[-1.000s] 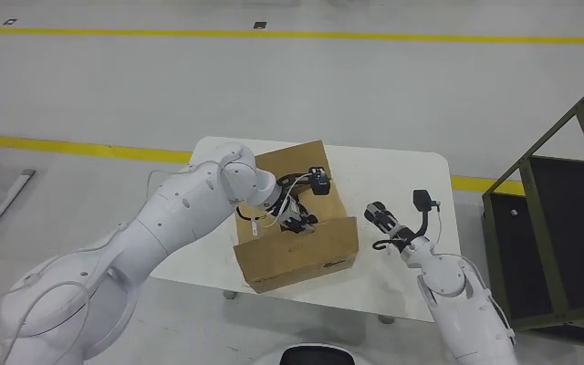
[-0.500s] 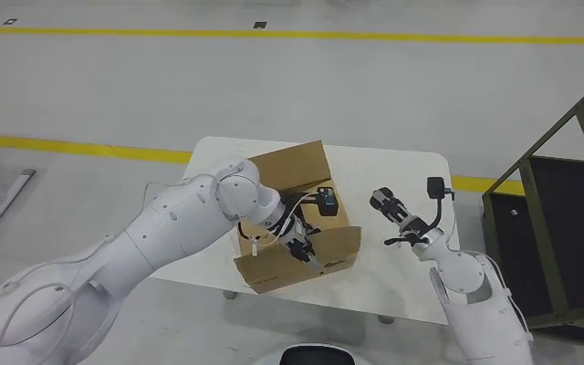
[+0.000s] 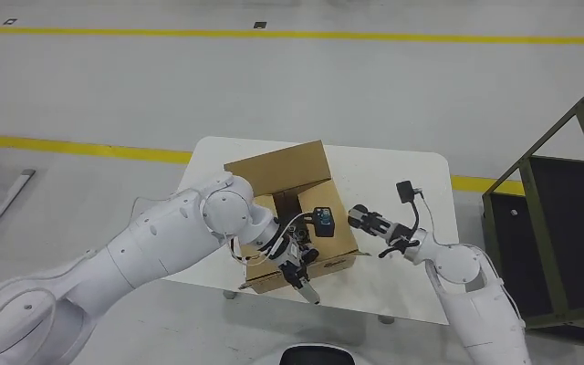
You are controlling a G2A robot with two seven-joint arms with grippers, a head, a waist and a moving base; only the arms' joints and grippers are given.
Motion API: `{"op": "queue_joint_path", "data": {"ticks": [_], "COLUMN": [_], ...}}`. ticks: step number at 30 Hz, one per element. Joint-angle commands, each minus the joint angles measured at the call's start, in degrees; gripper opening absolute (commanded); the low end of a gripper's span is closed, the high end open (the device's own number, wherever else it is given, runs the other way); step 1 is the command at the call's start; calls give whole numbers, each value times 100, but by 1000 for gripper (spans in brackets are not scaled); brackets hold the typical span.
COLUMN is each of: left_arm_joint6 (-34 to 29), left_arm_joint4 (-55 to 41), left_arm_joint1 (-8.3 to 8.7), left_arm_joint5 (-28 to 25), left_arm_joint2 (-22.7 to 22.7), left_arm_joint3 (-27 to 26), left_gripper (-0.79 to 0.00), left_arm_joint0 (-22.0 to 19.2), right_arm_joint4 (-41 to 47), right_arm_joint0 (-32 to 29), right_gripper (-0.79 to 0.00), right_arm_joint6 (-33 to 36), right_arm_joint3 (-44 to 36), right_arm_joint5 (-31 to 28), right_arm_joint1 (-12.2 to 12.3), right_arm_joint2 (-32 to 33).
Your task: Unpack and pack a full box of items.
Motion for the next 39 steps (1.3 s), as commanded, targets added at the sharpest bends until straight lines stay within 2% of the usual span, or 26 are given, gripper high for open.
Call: {"op": "queue_joint_path", "data": {"ticks": [1, 5, 13, 21, 29, 33, 39], "left_arm_joint6": [-4, -11, -16, 135, 377, 441, 492], "left_arm_joint4": [-26, -8, 76, 179, 633, 777, 839], "left_arm_joint1": [54, 131, 198, 256, 257, 230, 208], "left_arm_joint5": [4, 11, 16, -134, -375, -335, -258], "left_arm_joint2": [0, 0, 0, -2, -12, -98, -167], "left_arm_joint3": [-82, -207, -255, 21, 462, 624, 637], "left_gripper": [0, 0, 0, 0, 0, 0, 0], "left_arm_joint0": [18, 51, 54, -103, -171, -157, -107], "right_arm_joint4": [11, -37, 13, -258, -666, -263, -398], "right_arm_joint0": [82, 245, 404, 564, 642, 479, 120], "right_gripper": [-785, -785, -785, -785, -785, -785, -785], "right_arm_joint6": [280, 980, 1726, 1986, 1492, 560, -707], "right_arm_joint3": [79, 270, 562, 802, 831, 671, 441], "right_arm_joint5": [-27, -152, -422, -735, -1090, -1506, -1315], "right_arm_joint1": [9, 43, 83, 123, 126, 148, 210], "right_arm_joint2": [-71, -244, -524, -770, -1007, -651, -107]}}
